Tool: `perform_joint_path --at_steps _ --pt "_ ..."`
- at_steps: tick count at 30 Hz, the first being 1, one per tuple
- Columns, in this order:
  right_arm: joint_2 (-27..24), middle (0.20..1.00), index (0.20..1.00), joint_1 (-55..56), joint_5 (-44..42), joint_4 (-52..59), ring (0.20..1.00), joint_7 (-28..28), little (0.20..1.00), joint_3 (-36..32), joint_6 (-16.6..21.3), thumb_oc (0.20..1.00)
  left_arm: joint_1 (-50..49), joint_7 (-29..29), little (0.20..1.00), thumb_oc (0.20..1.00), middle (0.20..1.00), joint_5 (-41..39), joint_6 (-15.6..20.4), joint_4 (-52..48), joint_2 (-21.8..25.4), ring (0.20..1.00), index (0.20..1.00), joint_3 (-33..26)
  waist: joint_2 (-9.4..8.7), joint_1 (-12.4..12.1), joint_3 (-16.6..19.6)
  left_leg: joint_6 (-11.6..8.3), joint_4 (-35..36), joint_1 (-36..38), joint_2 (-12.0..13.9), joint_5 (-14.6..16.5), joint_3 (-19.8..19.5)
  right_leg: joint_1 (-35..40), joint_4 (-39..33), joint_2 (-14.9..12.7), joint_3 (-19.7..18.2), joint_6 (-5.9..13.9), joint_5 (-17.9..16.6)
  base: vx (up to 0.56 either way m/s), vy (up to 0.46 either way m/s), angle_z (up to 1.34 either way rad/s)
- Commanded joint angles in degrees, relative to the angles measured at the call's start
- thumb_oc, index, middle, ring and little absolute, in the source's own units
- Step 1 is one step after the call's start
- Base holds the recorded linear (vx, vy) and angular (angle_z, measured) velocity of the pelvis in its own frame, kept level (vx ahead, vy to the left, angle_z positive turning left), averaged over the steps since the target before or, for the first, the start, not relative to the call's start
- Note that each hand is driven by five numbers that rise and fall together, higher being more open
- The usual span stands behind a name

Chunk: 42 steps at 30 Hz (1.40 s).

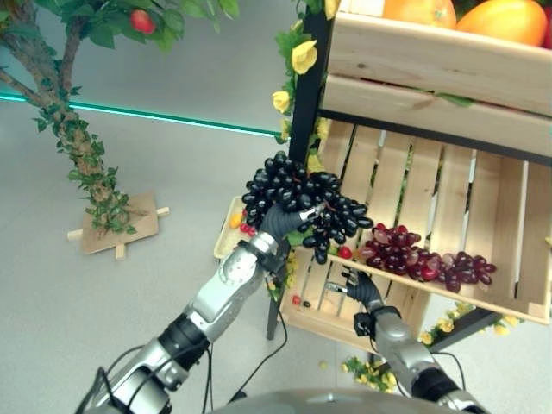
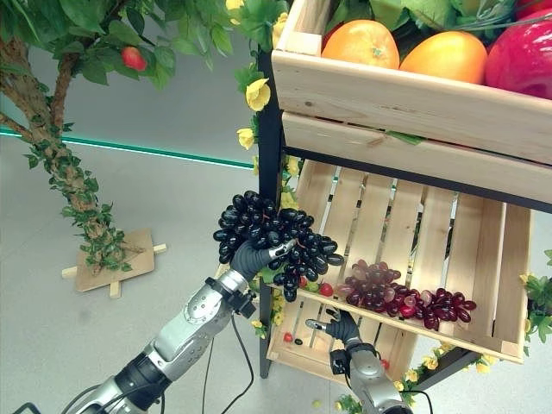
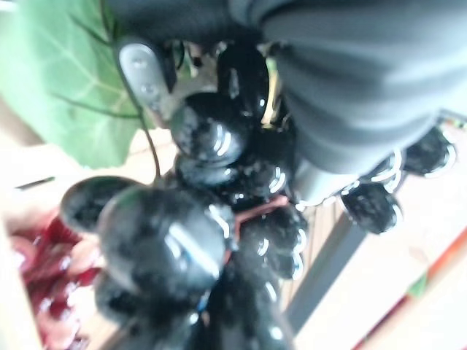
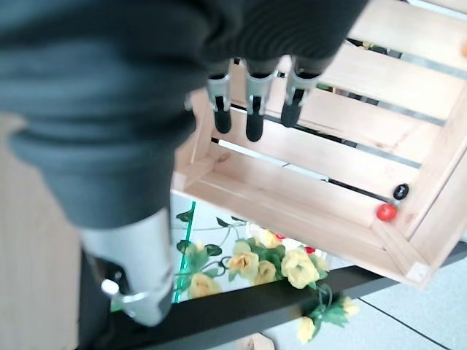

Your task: Pick up the fruits from the basket on one side to the basket on the other side

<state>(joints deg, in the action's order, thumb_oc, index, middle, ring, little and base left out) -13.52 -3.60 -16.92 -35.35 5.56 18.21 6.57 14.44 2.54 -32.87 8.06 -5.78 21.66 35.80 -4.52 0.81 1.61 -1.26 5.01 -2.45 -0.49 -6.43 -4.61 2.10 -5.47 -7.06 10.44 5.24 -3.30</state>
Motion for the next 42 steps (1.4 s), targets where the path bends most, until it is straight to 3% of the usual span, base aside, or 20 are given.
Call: perform_joint_path --at_steps 1,9,20,29,42 --pt "-1.99 1.0 1.0 -6.71 0.36 4.94 1.0 0.87 1.0 -4.56 4.93 1.0 5.06 2.77 0.2 0.2 0.2 -1.79 1.25 -1.65 -3.02 0.2 0.2 -0.45 0.15 0.71 -3.31 -1.53 -1.17 4.76 2.45 7.16 -3.65 2.91 6.05 1.39 3.56 0.99 7.69 -0.04 0.007 0.1" --pt "-2.66 1.0 1.0 -5.46 1.49 5.67 1.0 0.36 1.0 -7.34 5.33 1.0 -4.46 4.21 0.2 0.2 0.2 -2.32 2.53 -9.43 2.68 0.2 0.2 -8.96 0.2 -0.79 -4.52 -1.83 -1.83 4.44 2.47 7.53 -4.15 3.02 6.51 1.5 4.24 0.73 8.42 -0.01 -0.003 0.03" --pt "-2.64 1.0 1.0 -4.83 1.92 5.46 1.0 0.05 1.0 -8.74 5.93 1.0 -8.81 5.5 0.2 0.2 0.2 -2.86 3.05 -13.39 4.72 0.2 0.2 -12.85 0.04 -1.44 -5.03 -1.98 -2.44 3.63 2.35 7.4 -4.83 2.54 7.47 1.4 5.13 0.59 8.8 -0.01 -0.003 0.04" --pt "-2.54 1.0 1.0 -5.06 1.63 5.1 1.0 0.0 1.0 -8.55 6.04 1.0 -7.77 5.79 0.2 0.2 0.2 -3.47 3.09 -14.29 4.34 0.2 0.2 -11.71 0.13 -1.36 -5.09 -2.13 -2.51 3.35 2.45 7.23 -5.06 2.26 8.19 1.32 5.64 0.48 9.18 0.0 0.0 0.0" --pt "-1.86 1.0 1.0 -7.09 0.2 4.59 1.0 0.34 1.0 -4.69 5.12 1.0 6.1 2.92 0.2 0.2 0.2 -3.31 1.82 -8.77 -2.57 0.2 0.2 -1.68 0.39 0.75 -5.01 -2.3 -2.42 3.48 2.85 7.06 -4.6 1.68 9.05 1.72 4.96 0.18 9.52 0.0 -0.003 -0.01"
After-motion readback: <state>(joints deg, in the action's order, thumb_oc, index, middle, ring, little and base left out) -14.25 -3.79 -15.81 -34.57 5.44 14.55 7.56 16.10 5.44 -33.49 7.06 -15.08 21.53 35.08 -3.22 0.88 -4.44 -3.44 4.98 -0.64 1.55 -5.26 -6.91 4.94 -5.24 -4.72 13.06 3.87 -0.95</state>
